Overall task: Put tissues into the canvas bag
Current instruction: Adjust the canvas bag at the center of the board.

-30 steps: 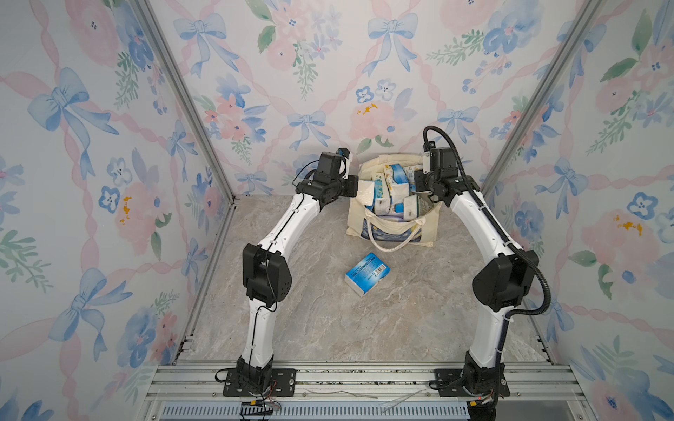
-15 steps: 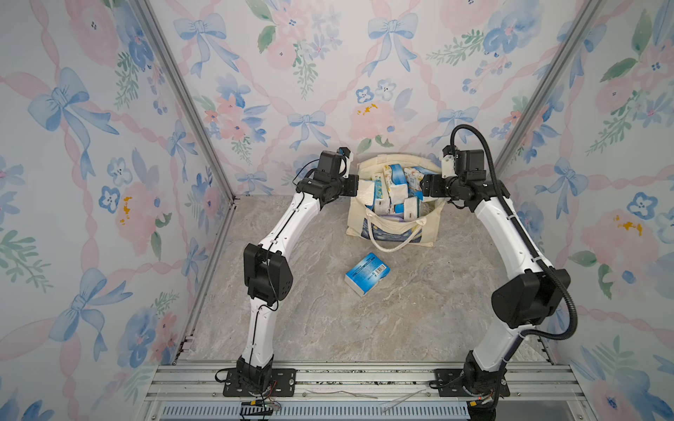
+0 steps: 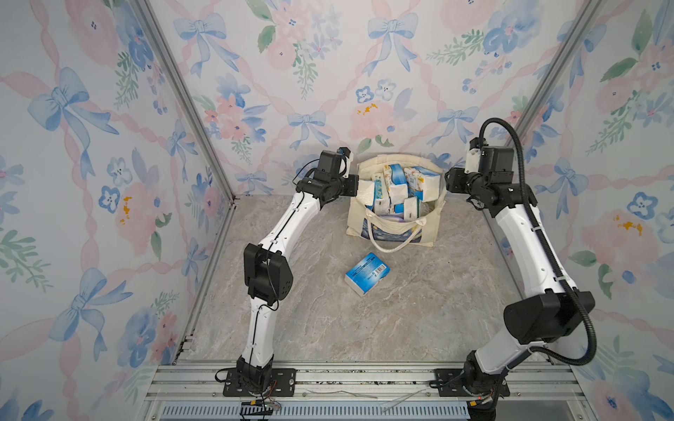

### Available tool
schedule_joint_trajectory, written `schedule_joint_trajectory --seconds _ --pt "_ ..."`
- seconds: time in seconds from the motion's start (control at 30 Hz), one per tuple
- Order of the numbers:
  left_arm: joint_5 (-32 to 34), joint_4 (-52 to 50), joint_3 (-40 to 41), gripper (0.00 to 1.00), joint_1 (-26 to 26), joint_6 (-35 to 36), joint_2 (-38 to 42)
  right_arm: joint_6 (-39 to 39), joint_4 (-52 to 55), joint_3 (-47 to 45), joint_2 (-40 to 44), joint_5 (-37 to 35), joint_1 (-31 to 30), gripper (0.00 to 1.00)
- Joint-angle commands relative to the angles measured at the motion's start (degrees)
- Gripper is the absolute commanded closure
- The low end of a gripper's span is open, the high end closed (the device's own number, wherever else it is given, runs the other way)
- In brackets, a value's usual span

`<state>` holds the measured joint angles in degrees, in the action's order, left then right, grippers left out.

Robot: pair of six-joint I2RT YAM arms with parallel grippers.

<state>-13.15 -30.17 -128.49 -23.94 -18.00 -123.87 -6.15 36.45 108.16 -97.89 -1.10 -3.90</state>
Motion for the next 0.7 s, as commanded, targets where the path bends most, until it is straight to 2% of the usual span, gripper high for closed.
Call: schedule_joint_trajectory --seconds 0.0,0.2,0.27,0.37,0.43,0.5,0.6,0.67 --pt "-0.9 -0.1 -1.6 1.0 -0.2 1.6 -0.9 -1.2 3.2 -0.2 -2.7 0.7 1.1 0.49" --pt "-0.8 -0.4 -1.7 1.0 -0.2 1.8 -0.8 -2.8 1.9 -0.7 -5.0 4.3 2.1 0.58" --pt "-0.7 -0.6 -1.7 1.0 -0.2 2.0 -0.8 -3.0 1.9 -0.4 -5.8 5.1 2.4 0.65" --pt "-0.8 -1.0 -1.7 1.0 -0.2 2.0 -0.7 -3.6 2.0 -0.5 -6.5 8.2 3.0 0.82" --pt "-0.8 -1.8 -2.0 1.0 -0.2 2.2 -0.7 -4.0 2.2 -0.5 -6.6 11.2 3.0 0.94" --pt "-0.7 -2.7 -2.0 1.0 -0.2 2.3 -0.6 -4.9 1.1 -1.2 -6.0 15.8 2.9 1.0" --pt "0.3 -3.3 -0.3 1.0 -0.3 2.6 0.9 -6.8 -0.4 -1.4 -5.4 24.1 2.1 1.0" --pt "1.4 -3.4 2.2 1.0 -0.5 2.7 3.2 -6.8 0.4 -0.3 -5.1 27.0 1.0 1.0"
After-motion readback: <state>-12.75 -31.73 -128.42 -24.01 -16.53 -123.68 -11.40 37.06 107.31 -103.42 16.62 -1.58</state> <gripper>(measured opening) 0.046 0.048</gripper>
